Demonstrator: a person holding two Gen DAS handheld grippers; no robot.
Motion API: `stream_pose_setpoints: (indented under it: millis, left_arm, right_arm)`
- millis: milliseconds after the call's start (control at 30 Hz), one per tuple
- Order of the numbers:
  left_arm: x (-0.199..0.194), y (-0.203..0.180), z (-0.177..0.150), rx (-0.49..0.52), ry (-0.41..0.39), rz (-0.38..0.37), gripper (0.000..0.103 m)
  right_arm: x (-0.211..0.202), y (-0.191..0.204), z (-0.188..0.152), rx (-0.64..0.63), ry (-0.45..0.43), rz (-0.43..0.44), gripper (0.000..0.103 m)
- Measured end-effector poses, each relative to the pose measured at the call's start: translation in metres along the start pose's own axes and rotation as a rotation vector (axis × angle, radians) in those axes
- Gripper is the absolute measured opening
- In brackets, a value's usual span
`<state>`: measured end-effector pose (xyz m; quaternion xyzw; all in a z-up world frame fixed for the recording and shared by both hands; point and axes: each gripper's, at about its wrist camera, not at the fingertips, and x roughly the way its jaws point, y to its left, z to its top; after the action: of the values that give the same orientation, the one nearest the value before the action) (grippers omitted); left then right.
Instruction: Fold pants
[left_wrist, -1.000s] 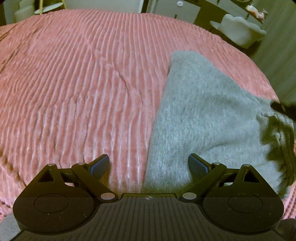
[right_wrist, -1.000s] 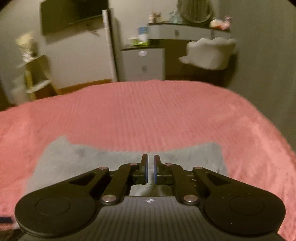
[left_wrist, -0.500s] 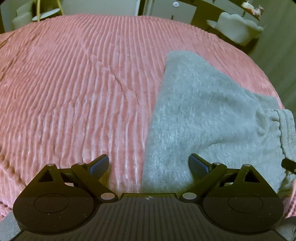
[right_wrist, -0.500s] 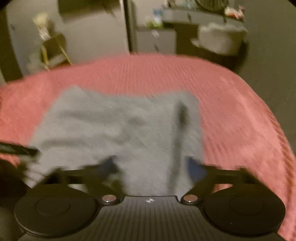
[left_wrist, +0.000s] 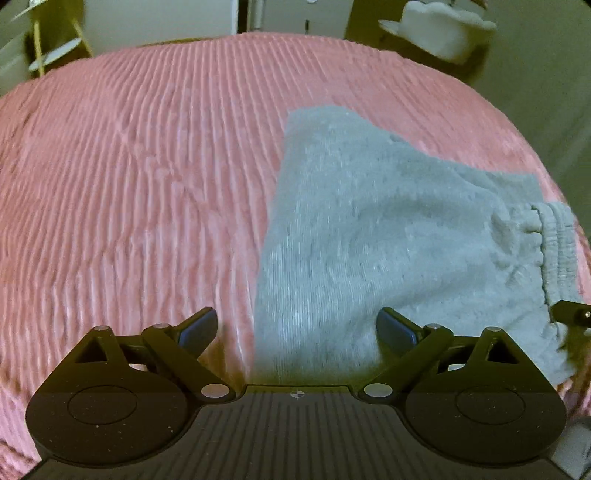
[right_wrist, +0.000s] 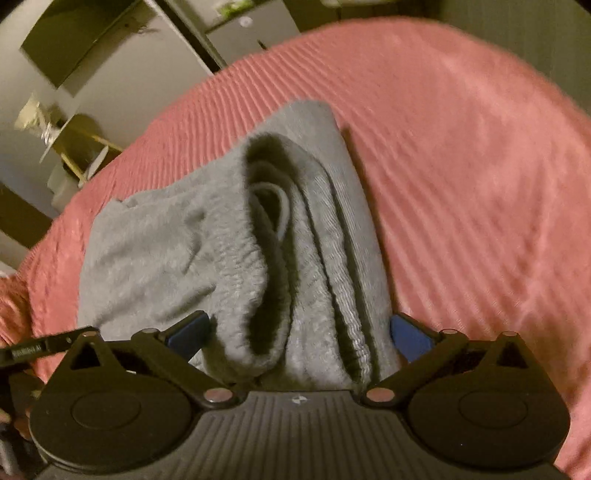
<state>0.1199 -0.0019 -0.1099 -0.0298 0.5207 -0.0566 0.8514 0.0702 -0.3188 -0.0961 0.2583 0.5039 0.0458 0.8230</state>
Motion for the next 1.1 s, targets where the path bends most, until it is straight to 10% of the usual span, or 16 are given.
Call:
stream_pose_setpoints:
  millis: [567,733,1100]
  left_arm:
    - [0.026,0.038,0.029,-0.120,0.082,-0.160,0.098]
    - [0.052,0.055,0.038,-0.167,0.127,-0.354,0.099]
    - [0.059,0.041,0.046,-0.071,0.079,-0.314,0.101]
  right_arm:
    - [0.021,-0.016,0.020,-0.021,0.090,0.080,0.103]
    - [0.021,-0.027,0.021,0.006,0.083,0.128,0.103]
    - [0.024,-0.030,0.028,-0.035,0.098,0.136,0.103]
